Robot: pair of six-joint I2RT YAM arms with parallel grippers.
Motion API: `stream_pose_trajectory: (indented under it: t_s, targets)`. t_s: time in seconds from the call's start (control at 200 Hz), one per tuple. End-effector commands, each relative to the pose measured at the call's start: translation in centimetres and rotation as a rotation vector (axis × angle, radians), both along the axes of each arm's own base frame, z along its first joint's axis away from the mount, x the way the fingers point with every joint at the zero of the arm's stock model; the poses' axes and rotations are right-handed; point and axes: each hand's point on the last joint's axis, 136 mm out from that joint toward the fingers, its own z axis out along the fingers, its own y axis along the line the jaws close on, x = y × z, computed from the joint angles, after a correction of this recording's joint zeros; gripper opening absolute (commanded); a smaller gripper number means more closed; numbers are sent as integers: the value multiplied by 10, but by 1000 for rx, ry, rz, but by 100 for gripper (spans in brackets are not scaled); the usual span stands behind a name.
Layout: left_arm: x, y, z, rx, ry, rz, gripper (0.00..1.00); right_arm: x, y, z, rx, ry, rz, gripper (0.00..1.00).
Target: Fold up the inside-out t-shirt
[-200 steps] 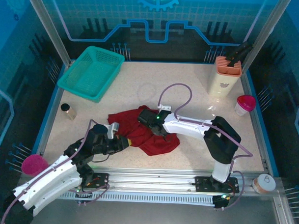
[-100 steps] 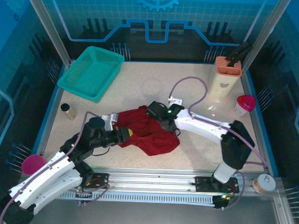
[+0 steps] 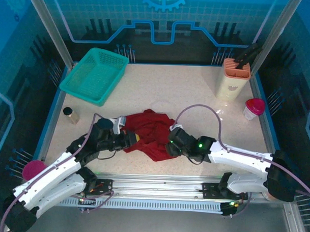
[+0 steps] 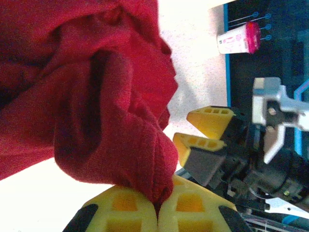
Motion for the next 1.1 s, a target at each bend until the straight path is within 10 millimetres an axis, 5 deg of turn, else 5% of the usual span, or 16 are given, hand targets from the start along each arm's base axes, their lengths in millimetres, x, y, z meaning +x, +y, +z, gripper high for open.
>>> stream_pose_trajectory:
  t_s: [0.0, 0.26, 0.52, 0.761, 0.841, 0.931, 1.091]
  targets:
    - [-13, 10, -17, 15, 51, 14, 0, 9, 21, 6, 21, -92, 79, 59]
    - [-19, 19, -37, 12, 69, 56, 0, 38, 27, -17, -156, -204, -135, 71]
    - [-24, 29, -55, 94, 94, 56, 0, 63, 15, 14, -161, -270, -303, 74]
    - [-24, 38, -68, 169, 102, 68, 0, 82, 8, 7, -142, -258, -336, 73]
    - [-24, 38, -72, 173, 105, 70, 12, 83, 11, 8, -144, -260, -328, 73]
    - [-22, 37, -73, 162, 101, 72, 40, 82, 12, 6, -157, -259, -321, 73]
    - [-14, 31, -68, 149, 81, 68, 54, 80, 9, -6, -197, -248, -353, 74]
